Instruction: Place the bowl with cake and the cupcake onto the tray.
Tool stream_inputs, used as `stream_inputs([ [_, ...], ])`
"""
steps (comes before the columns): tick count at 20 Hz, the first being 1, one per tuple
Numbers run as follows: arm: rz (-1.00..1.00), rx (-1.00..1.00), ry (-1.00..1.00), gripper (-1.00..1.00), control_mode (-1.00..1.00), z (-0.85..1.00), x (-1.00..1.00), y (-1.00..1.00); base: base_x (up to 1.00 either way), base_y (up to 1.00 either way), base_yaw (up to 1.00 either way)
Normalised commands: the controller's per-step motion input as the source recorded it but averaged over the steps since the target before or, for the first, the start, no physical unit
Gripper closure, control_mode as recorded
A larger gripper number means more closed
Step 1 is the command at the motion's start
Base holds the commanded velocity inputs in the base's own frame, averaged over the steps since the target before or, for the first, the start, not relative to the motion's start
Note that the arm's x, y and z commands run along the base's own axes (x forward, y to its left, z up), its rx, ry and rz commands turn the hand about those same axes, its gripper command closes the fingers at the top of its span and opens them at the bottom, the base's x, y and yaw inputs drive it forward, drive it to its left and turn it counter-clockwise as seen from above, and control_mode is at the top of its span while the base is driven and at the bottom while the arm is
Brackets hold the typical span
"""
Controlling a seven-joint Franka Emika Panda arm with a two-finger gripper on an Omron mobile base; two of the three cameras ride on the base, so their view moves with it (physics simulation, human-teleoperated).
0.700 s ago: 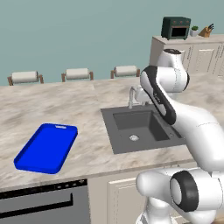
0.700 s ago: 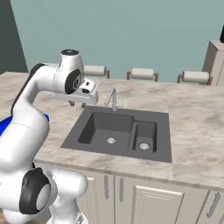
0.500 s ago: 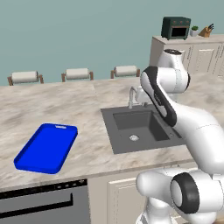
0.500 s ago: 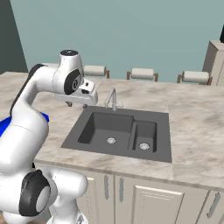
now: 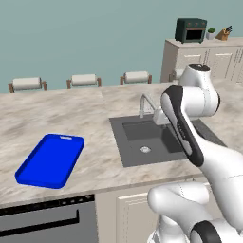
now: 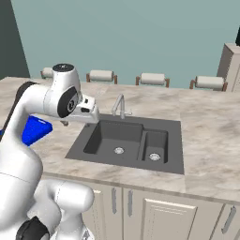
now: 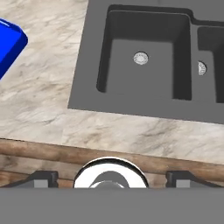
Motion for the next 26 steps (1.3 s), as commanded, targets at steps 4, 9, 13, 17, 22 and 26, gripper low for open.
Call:
stream_inputs([
  [4, 0.09, 0.0, -0.18, -1.0, -1.0, -0.1, -0.85, -0.03, 0.0, 0.0, 0.0],
  [9, 0.0, 0.0, 0.0, -1.0, 1.0, 0.0, 0.0, 0.0, -0.81, 0.04, 0.09],
  [13, 0.0, 0.0, 0.0, -1.0, 1.0, 0.0, 0.0, 0.0, -0.5, 0.55, 0.08],
  [17, 0.0, 0.0, 0.0, -1.0, 1.0, 0.0, 0.0, 0.0, -0.22, 0.91, 0.05],
  [22, 0.0, 0.0, 0.0, -1.0, 1.0, 0.0, 0.0, 0.0, -0.04, 0.99, 0.01],
  [26, 0.0, 0.0, 0.0, -1.0, 1.0, 0.0, 0.0, 0.0, 0.0, 0.99, 0.0],
])
